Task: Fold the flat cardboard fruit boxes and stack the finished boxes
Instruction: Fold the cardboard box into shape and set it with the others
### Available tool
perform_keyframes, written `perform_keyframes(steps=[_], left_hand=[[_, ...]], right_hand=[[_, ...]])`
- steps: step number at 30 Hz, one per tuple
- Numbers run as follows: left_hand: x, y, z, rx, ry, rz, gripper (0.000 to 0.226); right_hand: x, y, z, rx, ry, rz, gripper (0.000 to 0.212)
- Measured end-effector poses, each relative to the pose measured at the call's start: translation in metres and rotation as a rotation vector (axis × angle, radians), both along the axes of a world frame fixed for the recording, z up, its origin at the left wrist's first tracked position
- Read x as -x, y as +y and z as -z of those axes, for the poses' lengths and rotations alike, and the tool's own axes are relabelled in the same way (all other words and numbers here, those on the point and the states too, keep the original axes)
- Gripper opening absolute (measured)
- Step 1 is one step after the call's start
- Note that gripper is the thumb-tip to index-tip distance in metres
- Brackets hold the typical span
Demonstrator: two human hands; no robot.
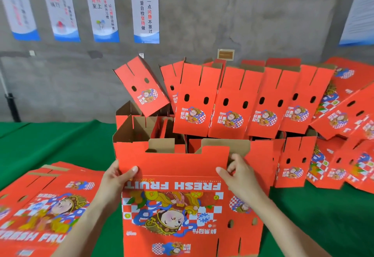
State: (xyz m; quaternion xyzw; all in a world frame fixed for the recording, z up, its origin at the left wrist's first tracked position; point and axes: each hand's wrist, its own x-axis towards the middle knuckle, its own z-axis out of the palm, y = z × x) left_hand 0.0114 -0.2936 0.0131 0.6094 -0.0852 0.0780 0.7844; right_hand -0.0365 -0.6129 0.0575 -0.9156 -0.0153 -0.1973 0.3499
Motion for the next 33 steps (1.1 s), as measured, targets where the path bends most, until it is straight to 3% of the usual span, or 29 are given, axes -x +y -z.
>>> perform_keyframes(steps=[2, 7, 9, 11, 14, 17, 19, 26, 29, 33], left_hand=[[0.003, 0.004, -0.002, -0.05, -0.019, 0.023, 0.034], [0.005, 0.014, -0.024, -0.306, 0.003, 0.148, 0.053], [0.005, 0.01, -0.041, -0.454, 0.022, 0.211, 0.034], [0.004, 0.003, -0.057, -0.587, 0.073, 0.232, 0.014], [0.005, -0.014, -0.074, -0.784, 0.179, 0.309, 0.037], [0.011, -0.032, -0.085, -0.874, 0.227, 0.345, 0.034], [0.011, -0.039, -0.086, -1.009, 0.204, 0.345, 0.055], [0.01, -0.065, -0.085, -1.472, -0.024, 0.036, 0.095], [0.016, -0.066, -0.084, -1.452, -0.113, -0.151, 0.091], [0.028, -0.069, -0.068, -1.263, -0.145, -0.329, 0.072]], right_hand=[[0.003, -0.002, -0.001, 0.055, 0.058, -0.058, 0.025], [0.009, -0.016, -0.009, 0.114, 0.049, -0.058, 0.034], [0.007, -0.024, -0.013, 0.099, 0.005, -0.025, 0.036], [0.006, -0.03, -0.015, 0.015, -0.008, -0.022, 0.039], [0.01, -0.04, -0.014, -0.246, -0.017, -0.104, 0.038], [0.019, -0.05, -0.014, -0.462, -0.045, -0.135, 0.029], [0.026, -0.056, -0.012, -0.525, -0.064, -0.128, 0.034], [0.037, -0.083, -0.009, -0.575, -0.128, -0.115, 0.061], [0.04, -0.091, -0.002, -0.511, -0.112, -0.119, 0.06], [0.04, -0.093, 0.005, -0.487, -0.101, -0.147, 0.049]])
